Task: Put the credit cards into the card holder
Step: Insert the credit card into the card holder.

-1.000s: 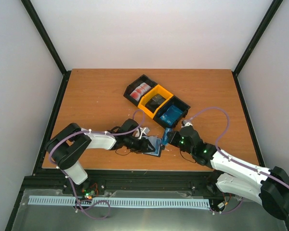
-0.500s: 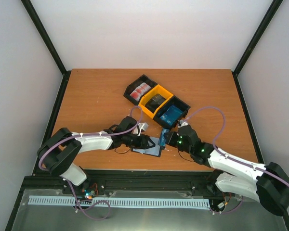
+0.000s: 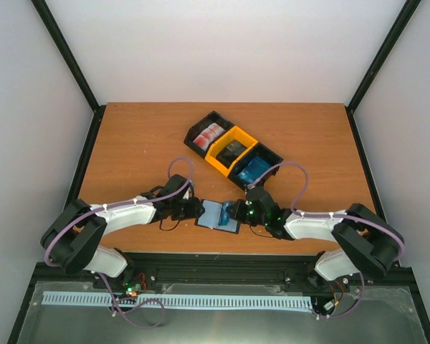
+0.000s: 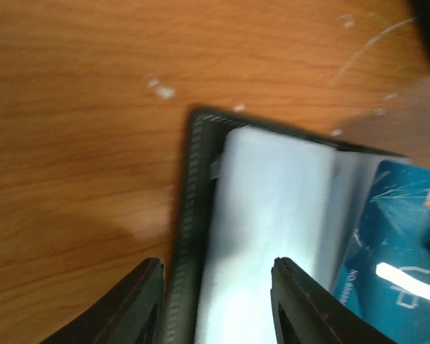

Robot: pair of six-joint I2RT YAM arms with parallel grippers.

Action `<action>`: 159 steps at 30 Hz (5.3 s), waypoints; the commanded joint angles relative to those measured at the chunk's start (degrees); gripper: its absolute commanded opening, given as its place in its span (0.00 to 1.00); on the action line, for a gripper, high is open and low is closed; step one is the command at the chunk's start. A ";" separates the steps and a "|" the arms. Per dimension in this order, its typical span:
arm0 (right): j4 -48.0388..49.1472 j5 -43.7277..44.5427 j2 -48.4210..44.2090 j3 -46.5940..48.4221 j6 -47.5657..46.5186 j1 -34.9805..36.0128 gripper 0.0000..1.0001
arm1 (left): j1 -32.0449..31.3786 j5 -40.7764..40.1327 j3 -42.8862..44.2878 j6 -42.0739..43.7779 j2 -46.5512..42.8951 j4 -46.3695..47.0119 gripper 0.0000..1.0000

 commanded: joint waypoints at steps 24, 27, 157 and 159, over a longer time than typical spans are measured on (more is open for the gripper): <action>13.94 -2.02 12.31 1.87 12.10 1.62 0.03 | 0.39 -2.37 -2.25 0.15 1.66 -3.24 0.16; 12.86 -1.66 13.62 2.29 12.59 1.62 0.03 | 0.38 -2.32 -2.22 0.18 1.45 -3.24 0.16; 51.65 -14.57 31.25 -0.39 17.85 1.27 0.03 | 4.65 11.43 -7.35 -8.44 -3.55 10.20 0.47; 51.73 -14.65 31.20 -0.41 17.86 1.27 0.03 | 4.68 11.91 -7.34 -8.39 -3.41 10.69 0.47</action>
